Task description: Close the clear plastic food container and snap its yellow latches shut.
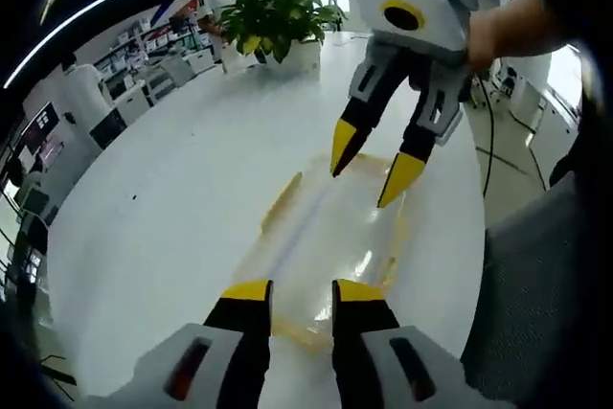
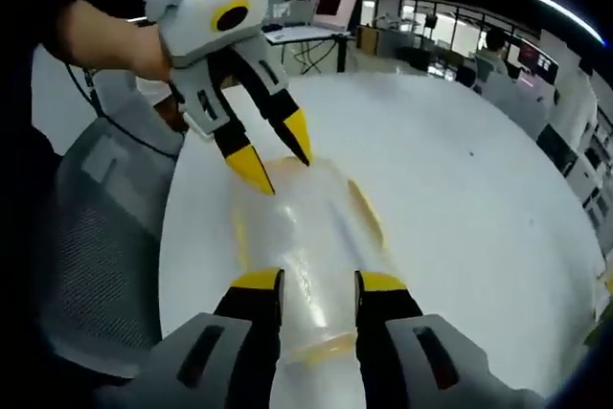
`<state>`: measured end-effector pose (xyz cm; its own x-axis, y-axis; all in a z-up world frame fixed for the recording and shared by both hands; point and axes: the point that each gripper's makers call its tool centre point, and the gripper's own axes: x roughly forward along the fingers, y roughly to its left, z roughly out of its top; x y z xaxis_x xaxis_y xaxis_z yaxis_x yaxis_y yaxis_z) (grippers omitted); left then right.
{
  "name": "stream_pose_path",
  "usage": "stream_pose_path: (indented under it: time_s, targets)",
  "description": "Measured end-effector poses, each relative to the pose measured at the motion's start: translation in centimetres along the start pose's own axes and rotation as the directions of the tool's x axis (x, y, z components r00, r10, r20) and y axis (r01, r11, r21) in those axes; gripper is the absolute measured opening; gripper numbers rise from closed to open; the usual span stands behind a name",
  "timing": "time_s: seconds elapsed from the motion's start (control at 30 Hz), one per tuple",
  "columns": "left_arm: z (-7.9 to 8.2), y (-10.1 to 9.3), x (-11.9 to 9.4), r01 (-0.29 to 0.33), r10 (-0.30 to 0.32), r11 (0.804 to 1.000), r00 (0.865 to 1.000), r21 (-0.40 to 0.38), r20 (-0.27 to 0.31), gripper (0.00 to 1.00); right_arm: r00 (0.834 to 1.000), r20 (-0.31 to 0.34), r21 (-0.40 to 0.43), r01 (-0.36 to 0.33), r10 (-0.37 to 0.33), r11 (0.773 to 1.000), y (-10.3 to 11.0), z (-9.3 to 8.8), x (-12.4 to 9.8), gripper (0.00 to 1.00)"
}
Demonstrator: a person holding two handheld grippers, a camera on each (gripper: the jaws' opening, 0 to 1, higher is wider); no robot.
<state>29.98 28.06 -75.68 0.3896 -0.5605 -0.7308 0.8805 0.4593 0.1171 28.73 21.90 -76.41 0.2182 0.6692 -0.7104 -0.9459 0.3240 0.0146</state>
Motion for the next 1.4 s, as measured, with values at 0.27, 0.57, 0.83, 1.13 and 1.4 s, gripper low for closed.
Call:
stream_pose_path:
  time_s: [0.27,0.57,0.83,1.13,1.4]
  targets:
    - [0.9,-1.5,0.7,0.067,-0.066,0.996,0.998,0.056,-0.01,0.26,1.0,0.016,-0.032,-0.023,0.023,0.999,0.3,0.6,0.5,0.41]
    - [1.8,-2.5,1.1,0.093,-0.093,0.992,0.996,0.087,-0.007,0.26,0.998,0.045,-0.042,-0.032,0.034,0.999,0.2,1.7,0.7,0.4]
    - [1.7,-3.1,1.1,0.102,-0.102,0.99,0.995,0.093,-0.004,0.26,0.999,0.033,-0.07,-0.035,0.038,0.997,-0.1,2.2,1.2,0.4]
    - [2.1,-4.0,1.0,0.112,-0.113,0.989,0.994,0.093,0.008,0.27,0.999,0.022,-0.079,-0.045,0.047,0.996,-0.5,2.5,1.4,0.39]
    - [1.6,-4.6,1.2,0.111,-0.11,0.984,0.994,0.142,-0.015,0.29,0.998,-0.008,-0.098,-0.068,0.067,0.993,-1.2,2.5,1.6,0.39]
